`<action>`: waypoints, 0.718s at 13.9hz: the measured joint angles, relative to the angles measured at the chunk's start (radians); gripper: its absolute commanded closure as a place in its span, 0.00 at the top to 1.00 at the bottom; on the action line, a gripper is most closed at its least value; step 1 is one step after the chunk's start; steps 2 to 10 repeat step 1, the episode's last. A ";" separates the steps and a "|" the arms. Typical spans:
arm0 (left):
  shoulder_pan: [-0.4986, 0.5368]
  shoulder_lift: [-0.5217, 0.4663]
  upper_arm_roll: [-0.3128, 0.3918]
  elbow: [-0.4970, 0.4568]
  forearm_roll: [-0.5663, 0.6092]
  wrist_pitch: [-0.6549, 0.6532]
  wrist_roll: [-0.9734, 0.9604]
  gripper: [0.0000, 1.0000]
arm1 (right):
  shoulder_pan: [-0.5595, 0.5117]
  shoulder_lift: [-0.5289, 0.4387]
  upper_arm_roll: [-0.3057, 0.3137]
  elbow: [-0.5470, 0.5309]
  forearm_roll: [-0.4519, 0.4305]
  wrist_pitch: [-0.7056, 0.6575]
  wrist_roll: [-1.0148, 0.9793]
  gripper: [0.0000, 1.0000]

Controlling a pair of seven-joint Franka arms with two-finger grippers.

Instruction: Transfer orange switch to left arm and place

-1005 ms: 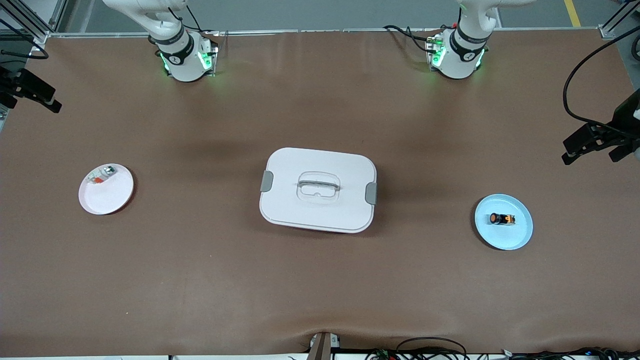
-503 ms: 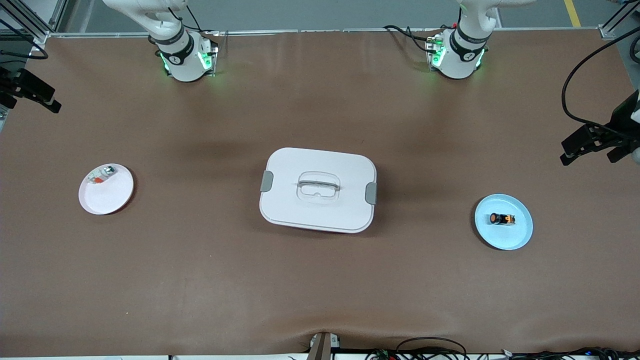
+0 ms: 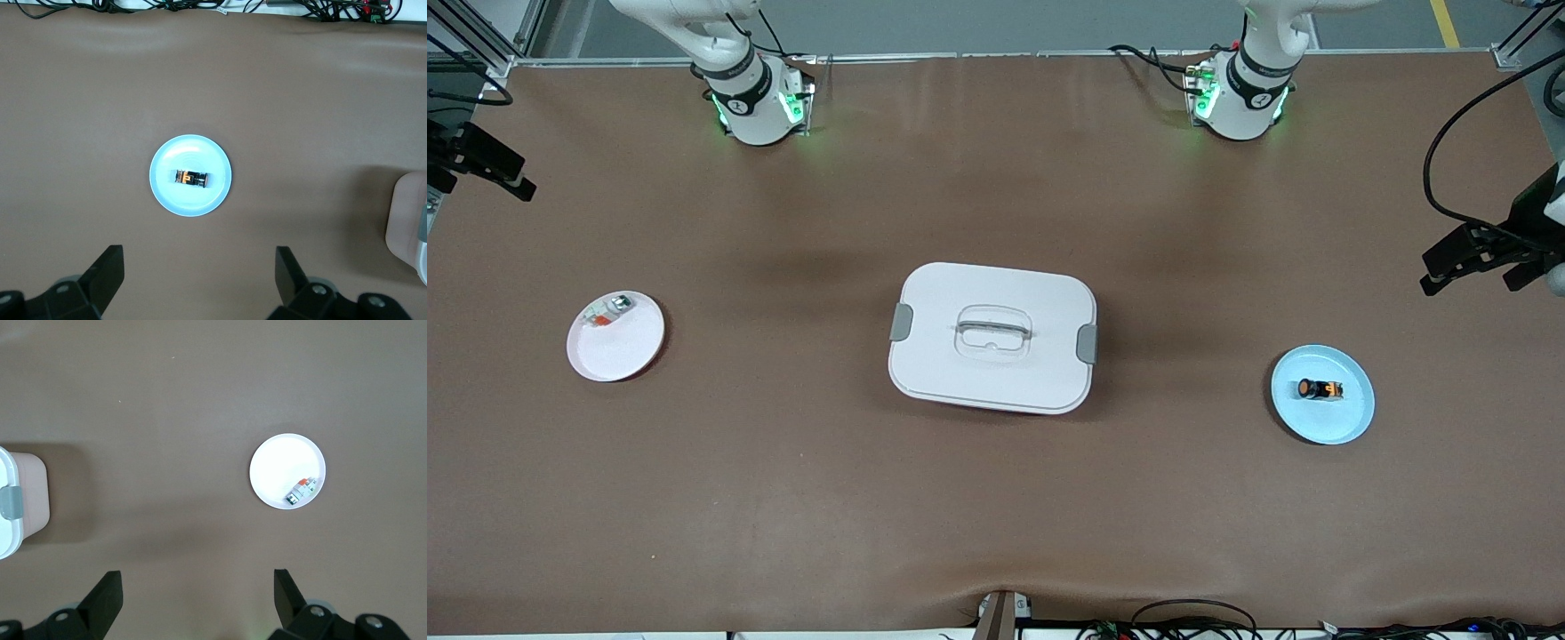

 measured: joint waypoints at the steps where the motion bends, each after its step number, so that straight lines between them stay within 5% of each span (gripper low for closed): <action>1: 0.000 0.000 0.000 0.000 0.000 0.000 0.000 1.00 | 0.000 0.000 0.000 0.000 0.000 0.000 0.000 1.00; 10: 0.000 0.000 0.000 0.000 0.000 0.000 0.000 1.00 | 0.000 0.000 0.000 0.000 0.000 0.000 0.000 1.00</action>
